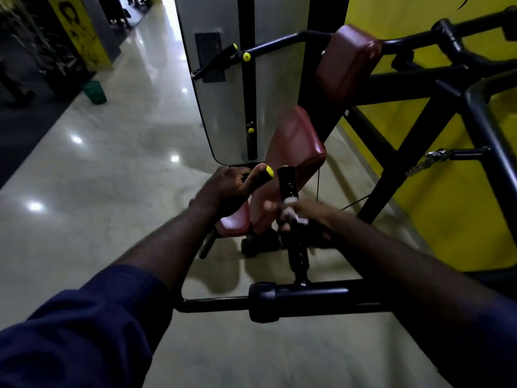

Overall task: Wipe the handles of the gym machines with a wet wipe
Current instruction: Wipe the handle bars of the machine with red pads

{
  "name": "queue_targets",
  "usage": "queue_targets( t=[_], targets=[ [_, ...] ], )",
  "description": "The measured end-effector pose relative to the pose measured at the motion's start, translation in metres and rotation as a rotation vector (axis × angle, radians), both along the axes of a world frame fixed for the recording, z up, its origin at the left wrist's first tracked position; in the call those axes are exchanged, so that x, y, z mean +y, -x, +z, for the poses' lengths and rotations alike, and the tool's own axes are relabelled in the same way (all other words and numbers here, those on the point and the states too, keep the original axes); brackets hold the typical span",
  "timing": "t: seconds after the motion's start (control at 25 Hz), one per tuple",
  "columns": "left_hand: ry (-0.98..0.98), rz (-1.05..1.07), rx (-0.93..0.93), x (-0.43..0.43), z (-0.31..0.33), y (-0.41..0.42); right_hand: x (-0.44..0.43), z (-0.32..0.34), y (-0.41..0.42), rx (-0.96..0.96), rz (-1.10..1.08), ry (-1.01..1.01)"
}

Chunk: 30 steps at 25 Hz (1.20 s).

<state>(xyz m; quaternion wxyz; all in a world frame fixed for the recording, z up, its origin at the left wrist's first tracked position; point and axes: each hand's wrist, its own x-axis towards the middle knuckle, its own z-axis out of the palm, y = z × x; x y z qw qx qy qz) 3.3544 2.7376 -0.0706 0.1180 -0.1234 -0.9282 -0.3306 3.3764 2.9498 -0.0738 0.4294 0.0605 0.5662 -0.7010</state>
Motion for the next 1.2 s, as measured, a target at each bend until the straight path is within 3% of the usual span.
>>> queue_targets(
  t=[0.08, 0.24, 0.32, 0.4, 0.56, 0.64, 0.68, 0.8, 0.84, 0.96, 1.04, 1.12, 1.2],
  targets=[
    [0.013, -0.003, 0.006, -0.002, -0.003, 0.002, 0.010, -0.019, -0.032, 0.104, 0.115, -0.205],
    [0.038, 0.006, -0.017, -0.004, -0.010, 0.009, 0.004, -0.036, -0.082, 0.698, 0.152, -0.948],
    [0.031, -0.004, -0.033, -0.006, -0.009, 0.010, -0.006, -0.033, -0.096, 0.889, 0.125, -1.162],
    [0.045, -0.012, -0.027, -0.006, -0.007, 0.009, -0.007, -0.020, -0.088, 0.817, 0.083, -1.042],
    [0.089, -0.001, -0.047, -0.006, -0.003, 0.005, -0.005, -0.005, -0.060, 0.210, -0.211, -0.232],
    [0.109, -0.013, -0.038, -0.006, 0.000, 0.003, -0.014, -0.009, -0.050, 0.092, -0.368, -0.096],
    [0.105, -0.021, -0.041, -0.006, 0.002, 0.002, -0.020, -0.012, -0.051, 0.189, -0.421, -0.218],
    [0.102, -0.030, -0.041, -0.007, 0.002, 0.000, -0.041, -0.032, -0.068, 0.836, -0.337, -1.119],
    [0.105, -0.032, -0.046, -0.007, 0.002, -0.001, -0.046, -0.033, -0.076, 0.990, -0.274, -1.286],
    [0.101, -0.042, -0.046, -0.008, 0.001, 0.001, -0.045, -0.022, -0.042, 1.129, -0.234, -1.350],
    [0.079, -0.053, -0.054, -0.008, -0.001, 0.005, -0.045, 0.000, 0.003, 1.052, -0.249, -1.261],
    [0.064, -0.058, -0.055, -0.010, -0.004, 0.007, -0.049, 0.014, 0.039, 1.093, -0.249, -1.068],
    [0.052, -0.043, -0.075, -0.010, -0.005, 0.009, -0.048, 0.016, 0.065, 1.190, -0.101, -1.038]
  ],
)
